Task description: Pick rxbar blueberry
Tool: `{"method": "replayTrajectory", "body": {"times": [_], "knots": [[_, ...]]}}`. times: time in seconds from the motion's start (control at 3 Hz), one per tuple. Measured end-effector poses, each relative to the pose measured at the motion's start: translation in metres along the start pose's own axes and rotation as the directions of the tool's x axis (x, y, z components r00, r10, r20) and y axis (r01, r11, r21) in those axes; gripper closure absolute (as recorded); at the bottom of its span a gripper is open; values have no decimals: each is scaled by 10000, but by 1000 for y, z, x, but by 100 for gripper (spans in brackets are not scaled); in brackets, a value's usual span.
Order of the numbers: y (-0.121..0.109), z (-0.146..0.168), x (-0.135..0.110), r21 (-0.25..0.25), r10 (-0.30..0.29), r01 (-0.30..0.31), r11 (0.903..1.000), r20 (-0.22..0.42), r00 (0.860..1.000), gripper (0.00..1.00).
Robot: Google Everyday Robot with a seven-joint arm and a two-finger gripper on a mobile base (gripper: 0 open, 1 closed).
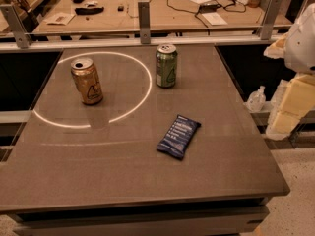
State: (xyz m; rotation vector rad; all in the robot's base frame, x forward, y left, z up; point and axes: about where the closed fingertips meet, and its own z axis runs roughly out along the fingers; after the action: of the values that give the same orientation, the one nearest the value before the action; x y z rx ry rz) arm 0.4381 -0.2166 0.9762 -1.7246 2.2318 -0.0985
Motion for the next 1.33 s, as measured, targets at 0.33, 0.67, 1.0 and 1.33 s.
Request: {"method": "replayTrajectory", "body": {"times": [0.33, 0.67, 1.0, 1.33], "knots": [[0, 0, 0, 4, -4, 4, 10000, 0, 10000, 0], [0, -1, -4, 236, -230, 230, 9995, -32, 9997, 0], [9, -4, -8, 1022, -1212, 1229, 9871, -235, 9924, 0], [14, -5, -11, 2129, -2459, 2382, 9476, 99, 9692, 0]]}}
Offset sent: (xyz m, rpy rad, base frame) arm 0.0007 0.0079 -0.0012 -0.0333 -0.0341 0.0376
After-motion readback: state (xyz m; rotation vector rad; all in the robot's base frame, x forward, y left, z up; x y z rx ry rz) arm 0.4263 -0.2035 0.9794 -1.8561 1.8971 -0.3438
